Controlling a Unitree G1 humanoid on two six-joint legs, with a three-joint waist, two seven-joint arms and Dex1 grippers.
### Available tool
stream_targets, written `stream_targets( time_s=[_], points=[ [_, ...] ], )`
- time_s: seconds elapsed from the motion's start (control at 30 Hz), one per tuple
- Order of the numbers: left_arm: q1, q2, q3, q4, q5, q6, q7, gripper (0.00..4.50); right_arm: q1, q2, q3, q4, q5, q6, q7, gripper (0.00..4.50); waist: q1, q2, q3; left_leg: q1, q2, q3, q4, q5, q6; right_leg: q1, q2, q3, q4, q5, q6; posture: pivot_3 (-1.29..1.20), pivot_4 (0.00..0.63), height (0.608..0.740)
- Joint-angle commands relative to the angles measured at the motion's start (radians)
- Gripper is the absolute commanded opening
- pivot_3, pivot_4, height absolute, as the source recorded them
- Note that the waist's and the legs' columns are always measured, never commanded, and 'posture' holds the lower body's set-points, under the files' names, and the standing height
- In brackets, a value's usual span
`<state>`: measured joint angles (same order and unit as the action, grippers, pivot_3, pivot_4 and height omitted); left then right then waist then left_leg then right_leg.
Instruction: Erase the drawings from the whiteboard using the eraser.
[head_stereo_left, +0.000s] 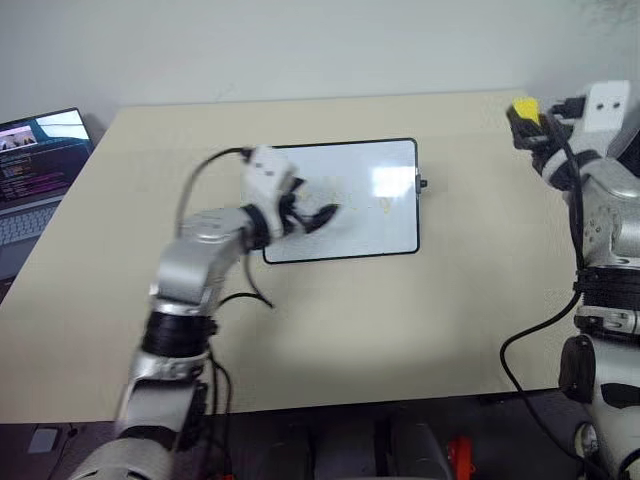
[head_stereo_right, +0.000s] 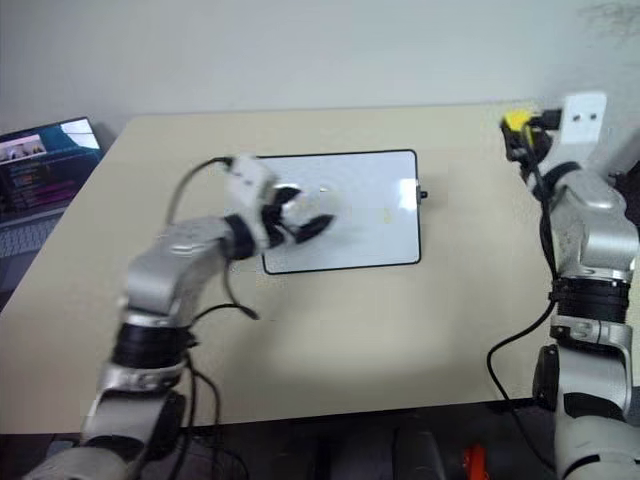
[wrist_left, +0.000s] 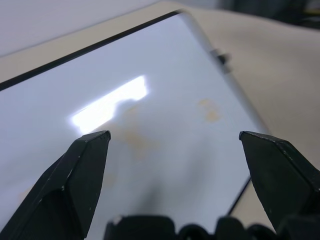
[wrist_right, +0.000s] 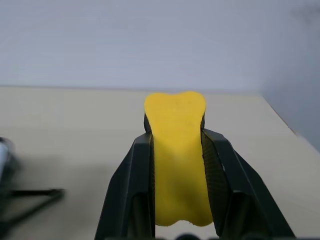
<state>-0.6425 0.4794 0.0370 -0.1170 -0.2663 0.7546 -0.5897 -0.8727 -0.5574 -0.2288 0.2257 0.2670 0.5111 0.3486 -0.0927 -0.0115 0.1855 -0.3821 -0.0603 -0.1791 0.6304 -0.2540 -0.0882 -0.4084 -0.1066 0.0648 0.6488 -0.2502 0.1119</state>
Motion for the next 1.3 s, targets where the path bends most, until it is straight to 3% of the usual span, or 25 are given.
stream_targets(
  time_s=[0.03,0.3,0.67,0.93,1.3],
  points=[
    [0.052,0.061,0.082,-0.111,-0.042,0.042,-0.003,4.5,-0.04,0.041,0.057,-0.12,0.021,0.015,0.03,0.97,0.004,-0.001,0.0,0.0,0.0,0.0,0.0,0.0,0.0,0.0,0.0,0.0,0.0,0.0,0.0,0.0,0.15,0.74],
    [0.23,0.177,0.138,-0.169,-0.035,0.031,-0.011,4.5,-0.105,0.135,0.237,-0.21,-0.015,-0.036,0.133,0.97,0.009,-0.001,0.0,0.0,0.001,-0.002,-0.001,0.0,0.0,-0.001,0.0,-0.002,0.0,0.001,-0.001,0.0,0.15,0.74],
    [0.285,0.175,0.086,-0.148,-0.022,0.01,0.003,4.5,-0.138,0.274,0.435,-0.113,-0.172,-0.242,0.177,0.97,0.008,-0.002,-0.001,0.0,0.001,-0.002,0.0,0.0,0.0,-0.001,0.001,-0.002,0.002,0.001,-0.002,0.0,0.15,0.74],
    [0.263,0.154,0.03,-0.141,-0.017,0.005,0.01,4.5,-0.225,0.418,0.59,0.177,-0.344,-0.455,0.184,0.97,0.003,-0.002,-0.001,0.0,0.001,-0.002,0.0,0.0,0.0,-0.003,0.001,-0.001,0.003,0.001,-0.002,0.0,0.15,0.74],
    [0.271,0.111,-0.002,-0.207,-0.03,0.041,0.035,4.5,-0.38,0.522,0.593,0.598,-0.454,-0.649,0.115,0.97,0.003,-0.002,-0.001,0.0,0.001,-0.003,0.0,0.0,0.0,-0.006,0.002,0.0,0.009,0.001,-0.003,0.0,0.15,0.74]
  ],
)
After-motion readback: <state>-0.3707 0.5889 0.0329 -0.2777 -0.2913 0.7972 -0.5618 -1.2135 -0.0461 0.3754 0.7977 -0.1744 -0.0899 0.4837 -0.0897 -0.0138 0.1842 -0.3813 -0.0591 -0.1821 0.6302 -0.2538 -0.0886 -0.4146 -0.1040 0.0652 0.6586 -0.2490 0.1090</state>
